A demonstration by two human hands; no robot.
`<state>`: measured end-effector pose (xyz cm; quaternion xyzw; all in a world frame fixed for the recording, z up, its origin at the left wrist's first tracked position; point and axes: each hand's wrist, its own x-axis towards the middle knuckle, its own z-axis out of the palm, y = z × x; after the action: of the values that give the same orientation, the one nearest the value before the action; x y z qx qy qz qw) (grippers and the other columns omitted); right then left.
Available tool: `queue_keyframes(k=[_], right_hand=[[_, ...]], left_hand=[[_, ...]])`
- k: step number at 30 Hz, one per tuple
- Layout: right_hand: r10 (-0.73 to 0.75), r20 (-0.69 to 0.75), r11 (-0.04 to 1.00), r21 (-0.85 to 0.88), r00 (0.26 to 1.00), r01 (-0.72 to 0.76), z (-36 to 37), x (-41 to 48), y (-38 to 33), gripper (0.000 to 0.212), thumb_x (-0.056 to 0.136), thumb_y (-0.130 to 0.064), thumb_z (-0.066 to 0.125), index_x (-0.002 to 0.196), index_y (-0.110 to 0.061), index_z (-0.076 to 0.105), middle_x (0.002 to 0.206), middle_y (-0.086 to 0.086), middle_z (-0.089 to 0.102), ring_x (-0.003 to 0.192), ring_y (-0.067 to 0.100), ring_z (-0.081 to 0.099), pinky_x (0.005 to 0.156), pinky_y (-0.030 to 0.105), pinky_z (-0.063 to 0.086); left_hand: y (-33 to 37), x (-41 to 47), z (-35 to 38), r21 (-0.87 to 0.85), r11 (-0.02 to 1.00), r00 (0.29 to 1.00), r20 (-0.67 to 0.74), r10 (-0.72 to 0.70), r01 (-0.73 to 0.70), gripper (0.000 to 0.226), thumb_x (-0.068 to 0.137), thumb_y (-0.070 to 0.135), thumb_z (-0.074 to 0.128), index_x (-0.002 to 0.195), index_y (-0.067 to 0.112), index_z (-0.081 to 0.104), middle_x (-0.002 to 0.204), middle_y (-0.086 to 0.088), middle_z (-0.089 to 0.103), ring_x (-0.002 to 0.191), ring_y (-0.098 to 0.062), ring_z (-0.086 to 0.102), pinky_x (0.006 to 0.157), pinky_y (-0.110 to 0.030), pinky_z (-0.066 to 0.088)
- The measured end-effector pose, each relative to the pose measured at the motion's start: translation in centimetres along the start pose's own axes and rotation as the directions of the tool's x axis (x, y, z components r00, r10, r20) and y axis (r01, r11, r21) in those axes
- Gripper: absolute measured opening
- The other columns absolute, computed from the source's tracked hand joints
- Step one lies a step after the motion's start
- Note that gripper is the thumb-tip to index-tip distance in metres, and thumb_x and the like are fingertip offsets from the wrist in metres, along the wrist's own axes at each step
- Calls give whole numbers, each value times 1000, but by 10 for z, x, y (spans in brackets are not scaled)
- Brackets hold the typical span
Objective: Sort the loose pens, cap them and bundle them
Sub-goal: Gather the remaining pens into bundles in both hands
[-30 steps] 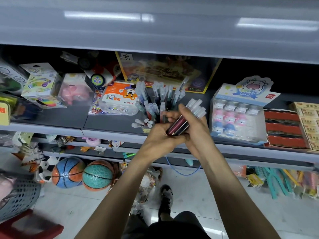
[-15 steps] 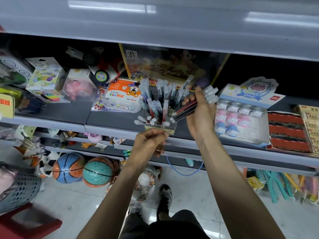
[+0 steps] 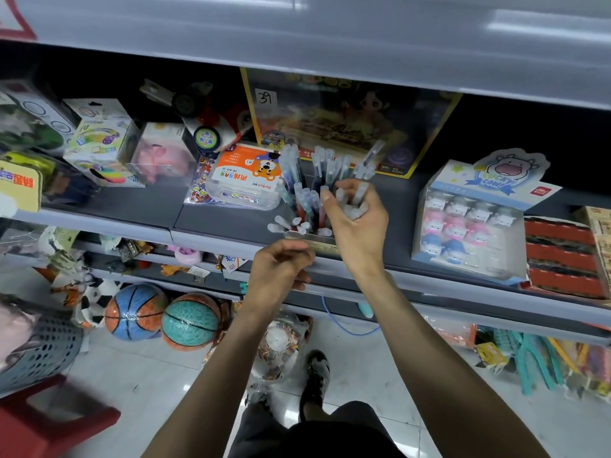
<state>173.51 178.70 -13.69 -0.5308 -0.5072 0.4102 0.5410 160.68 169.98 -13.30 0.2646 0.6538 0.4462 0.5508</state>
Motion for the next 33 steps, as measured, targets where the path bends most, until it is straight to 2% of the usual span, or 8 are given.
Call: queue_keyframes(k=[5, 9, 12, 16, 22, 25, 28, 33], right_hand=[[-61, 6, 996, -58, 998, 62, -8, -7, -3, 35, 85, -40, 84, 112, -33, 63, 96, -15, 72, 97, 8, 69, 85, 18, 51], [-42, 13, 998, -50, 999, 42, -25, -17, 1, 53, 85, -42, 85, 129, -33, 58, 124, -17, 67, 121, 10, 63, 101, 21, 50], [37, 61, 996, -77, 997, -32, -38, -30, 11, 68, 83, -54, 84, 140, -34, 52, 132, -19, 62, 126, 4, 59, 100, 15, 47], [129, 202, 988, -114, 971, -107, -44, -49, 21, 87, 78, -66, 81, 150, -35, 42, 145, -19, 48, 130, 3, 57, 104, 24, 51], [166, 295, 981, -151, 941, -126, -37, -65, 34, 62, 82, -37, 84, 134, -31, 51, 136, -2, 57, 126, 9, 62, 111, 40, 50], [159, 293, 981, -154, 943, -118, -35, -70, 33, 65, 82, -33, 84, 137, -28, 50, 136, -5, 53, 126, 5, 60, 109, 28, 49], [153, 286, 981, -159, 946, -110, -35, -72, 32, 63, 85, -24, 84, 138, -26, 50, 135, -3, 51, 122, 1, 60, 93, 10, 51], [175, 275, 951, -297, 945, -89, -38, -73, 27, 63, 87, -36, 79, 141, -34, 46, 133, -12, 51, 124, 0, 56, 108, 32, 51]], left_hand=[[-2, 8, -8, 119, 992, 996, -82, 47, -38, 12, 91, 13, 80, 98, 11, 71, 88, -12, 74, 58, -18, 66, 55, -28, 54], [2, 18, -18, 372, 922, 975, -143, 173, -109, 32, 86, 32, 85, 101, 19, 60, 90, 5, 73, 77, -11, 70, 73, -30, 53], [9, 22, -21, 432, 889, 973, -92, 213, -153, 45, 84, 29, 86, 116, 24, 55, 97, 11, 72, 84, 5, 67, 73, -17, 49], [12, 30, -21, 516, 835, 978, 21, 209, -190, 32, 85, 23, 83, 111, 22, 65, 96, 9, 77, 93, -11, 73, 83, -31, 56], [0, 30, -17, 516, 835, 974, -5, 225, -190, 14, 85, 14, 83, 97, 13, 75, 76, 21, 72, 76, 13, 66, 64, -2, 43], [-1, 24, -16, 538, 825, 976, -20, 219, -174, 11, 86, 15, 81, 93, 19, 75, 83, 14, 75, 82, 0, 71, 72, -15, 52], [0, 19, -17, 533, 832, 979, -31, 200, -153, 18, 88, 18, 79, 105, 17, 75, 97, 8, 78, 94, -12, 73, 85, -29, 57], [1, 17, -20, 526, 835, 983, 11, 182, -161, 23, 91, 14, 75, 114, 14, 71, 105, 9, 74, 101, -15, 70, 94, -31, 55]])
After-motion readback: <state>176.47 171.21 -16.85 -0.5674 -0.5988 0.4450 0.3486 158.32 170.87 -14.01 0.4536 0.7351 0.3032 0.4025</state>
